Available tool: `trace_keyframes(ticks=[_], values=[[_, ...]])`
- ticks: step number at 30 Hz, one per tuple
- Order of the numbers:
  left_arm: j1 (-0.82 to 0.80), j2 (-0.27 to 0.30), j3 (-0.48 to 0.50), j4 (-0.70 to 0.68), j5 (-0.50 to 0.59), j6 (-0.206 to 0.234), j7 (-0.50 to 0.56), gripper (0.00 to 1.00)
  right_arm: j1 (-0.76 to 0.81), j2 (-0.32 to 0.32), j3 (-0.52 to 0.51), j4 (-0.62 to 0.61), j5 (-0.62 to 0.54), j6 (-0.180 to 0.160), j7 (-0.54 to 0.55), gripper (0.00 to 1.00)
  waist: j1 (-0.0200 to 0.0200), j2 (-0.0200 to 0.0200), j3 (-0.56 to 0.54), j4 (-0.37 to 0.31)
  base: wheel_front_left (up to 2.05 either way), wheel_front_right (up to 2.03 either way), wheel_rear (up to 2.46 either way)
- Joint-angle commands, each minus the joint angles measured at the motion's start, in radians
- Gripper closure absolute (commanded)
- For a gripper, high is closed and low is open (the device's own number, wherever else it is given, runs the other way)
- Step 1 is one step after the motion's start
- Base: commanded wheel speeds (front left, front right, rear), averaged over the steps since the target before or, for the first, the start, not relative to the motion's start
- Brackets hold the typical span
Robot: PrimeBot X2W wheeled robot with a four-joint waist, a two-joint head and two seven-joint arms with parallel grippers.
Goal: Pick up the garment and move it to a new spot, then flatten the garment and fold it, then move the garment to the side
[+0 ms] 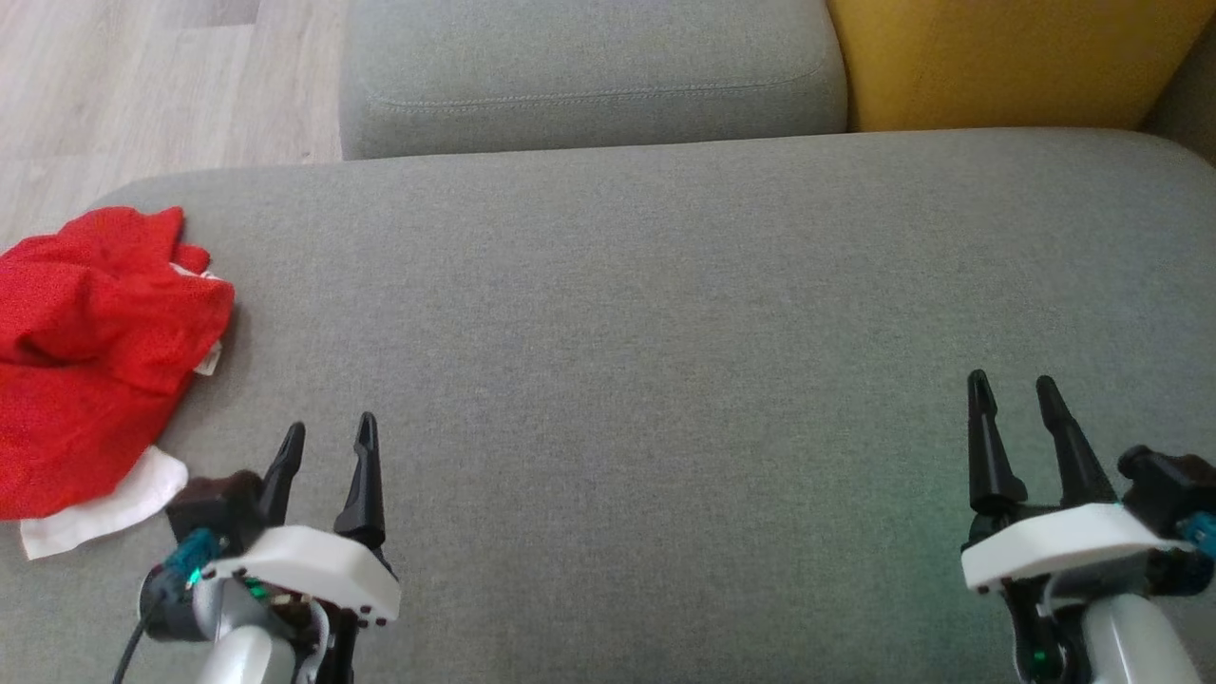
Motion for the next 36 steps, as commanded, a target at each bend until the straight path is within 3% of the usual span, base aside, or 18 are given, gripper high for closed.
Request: trace_keyframes(ticks=[1,25,36], values=[[-0.063,0.031,0.015,-0.030,0.035,0.011,-0.018,0.00,-0.018,-0.009,0.017,-0.036,-0.040,0.006,-0.014,0.00,-0.0001,0.0000,0.000,0.000,0.00,0.00,0.00],[-0.049,0.028,-0.016,0.019,0.209,0.050,-0.085,0.00,0.003,0.019,0.023,-0.036,-0.261,0.007,-0.026,0.00,-0.0001,0.0000,0.000,0.008,0.00,0.00,0.00],[-0.042,0.003,-0.006,0.046,0.258,0.033,-0.114,0.00,0.008,0.024,0.032,-0.037,-0.303,0.008,-0.028,0.00,-0.0001,0.0000,0.000,0.011,0.00,0.00,0.00]])
